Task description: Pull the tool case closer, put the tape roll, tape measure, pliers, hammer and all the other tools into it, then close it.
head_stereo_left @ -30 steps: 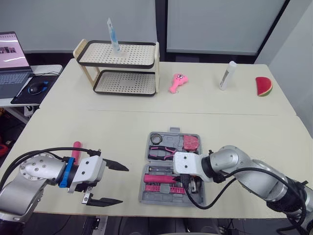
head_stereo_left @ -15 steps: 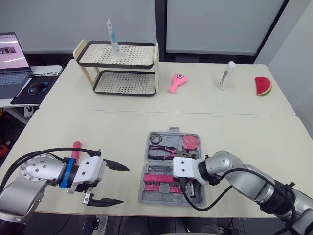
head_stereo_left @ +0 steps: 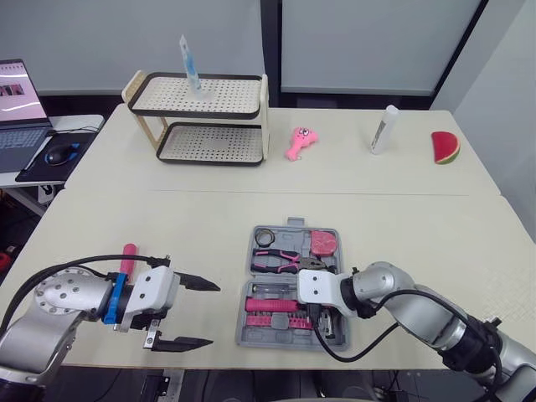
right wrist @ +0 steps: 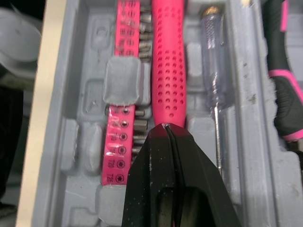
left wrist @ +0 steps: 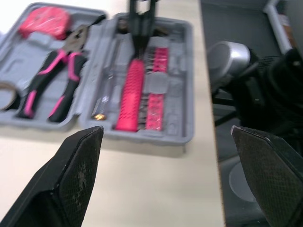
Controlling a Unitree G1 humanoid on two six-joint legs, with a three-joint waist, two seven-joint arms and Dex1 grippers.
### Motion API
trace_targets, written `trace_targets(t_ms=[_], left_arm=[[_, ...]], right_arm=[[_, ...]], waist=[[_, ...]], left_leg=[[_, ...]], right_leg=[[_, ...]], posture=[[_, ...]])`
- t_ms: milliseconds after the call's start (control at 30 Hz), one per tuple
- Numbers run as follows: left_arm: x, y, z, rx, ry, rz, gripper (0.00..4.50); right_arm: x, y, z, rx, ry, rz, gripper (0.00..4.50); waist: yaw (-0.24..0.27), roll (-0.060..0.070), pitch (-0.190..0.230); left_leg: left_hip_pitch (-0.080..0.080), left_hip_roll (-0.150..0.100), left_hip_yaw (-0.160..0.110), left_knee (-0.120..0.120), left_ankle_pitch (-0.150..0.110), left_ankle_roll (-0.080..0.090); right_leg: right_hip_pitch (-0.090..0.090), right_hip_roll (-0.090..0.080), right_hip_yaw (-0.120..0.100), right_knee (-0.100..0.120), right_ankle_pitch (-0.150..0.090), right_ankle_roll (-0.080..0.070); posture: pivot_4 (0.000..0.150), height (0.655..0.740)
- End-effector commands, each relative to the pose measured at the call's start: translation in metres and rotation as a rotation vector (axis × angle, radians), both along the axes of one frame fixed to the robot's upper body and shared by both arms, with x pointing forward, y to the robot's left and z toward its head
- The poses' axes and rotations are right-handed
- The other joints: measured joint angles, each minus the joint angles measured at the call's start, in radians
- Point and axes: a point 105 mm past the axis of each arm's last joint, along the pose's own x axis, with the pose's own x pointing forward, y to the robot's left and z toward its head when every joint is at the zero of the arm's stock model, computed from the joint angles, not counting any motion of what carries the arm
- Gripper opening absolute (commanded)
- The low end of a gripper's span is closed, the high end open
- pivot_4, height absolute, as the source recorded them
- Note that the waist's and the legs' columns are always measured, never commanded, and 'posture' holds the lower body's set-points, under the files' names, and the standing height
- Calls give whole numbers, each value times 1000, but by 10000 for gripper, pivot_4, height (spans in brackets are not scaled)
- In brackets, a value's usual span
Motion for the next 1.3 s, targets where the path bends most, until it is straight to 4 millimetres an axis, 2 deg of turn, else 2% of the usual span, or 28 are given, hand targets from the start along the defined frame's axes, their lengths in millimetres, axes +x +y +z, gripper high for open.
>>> trace_targets(t_ms=[33,167,267,333,400,467,600,700,867,967,1300], left_arm=[[17,32,19,-65,-88,251,45000],[23,77,24,-118,-104,569,45000],[18,125,24,-146,-108,844,45000],[9,156,22,-155,-98,1000,45000],[-3,182,15,-163,-64,1122,45000],[-10,196,10,-164,-38,1181,45000],[-22,204,-2,-162,40,1227,45000],[-24,197,-10,-172,110,1212,45000],[-25,195,-20,-167,138,1213,45000],[-23,195,-22,-170,134,1218,45000],[-18,193,-27,-173,122,1209,45000]], right_arm=[[-2,-6,49,155,-116,-16,135],[2,-33,77,252,-202,-162,135],[5,-76,85,246,-274,-338,135],[-1,-105,83,228,-273,-427,135],[-13,-129,78,211,-239,-491,3948],[-23,-143,74,199,-221,-510,7784],[-50,-168,62,155,-112,-532,16629],[-62,-181,59,142,-68,-537,23554],[-60,-195,60,132,-101,-541,35134],[-58,-200,60,134,-112,-544,44566],[-53,-217,52,126,-155,-596,44566]], waist=[[1,0,0],[3,-2,-1],[3,-2,-1],[7,-6,-4],[9,-8,-5],[8,-9,-6],[8,-13,-8],[7,-17,-9],[3,-18,-8],[4,-18,-8],[7,-19,-8]], left_leg=[[0,0,0,0,0,0],[0,0,-1,0,0,0],[0,0,-1,0,0,0],[1,0,-1,1,0,0],[3,0,0,1,0,0],[5,0,0,0,0,0],[8,0,1,0,0,0],[12,0,2,-1,0,-1],[19,1,4,-6,-1,-2],[18,1,5,-8,-1,-2],[19,0,5,-16,-1,-2]], right_leg=[[0,0,0,1,0,0],[0,-1,-2,2,-1,-1],[0,-1,-2,3,-1,-1],[1,-1,-2,4,-1,-2],[2,-1,-2,5,-1,-2],[4,-1,-2,6,-2,-2],[6,0,-1,6,-4,-2],[10,-1,0,5,-7,-1],[15,-2,2,-2,-13,-5],[17,-2,2,-6,-6,-2],[17,-4,1,-9,-5,-2]], posture=[[1500,7350],[1500,7350],[1500,7350],[1500,7350],[1500,7350],[1500,7350],[1500,7350],[1500,7350],[1500,7350],[1500,7350],[1500,7350]])
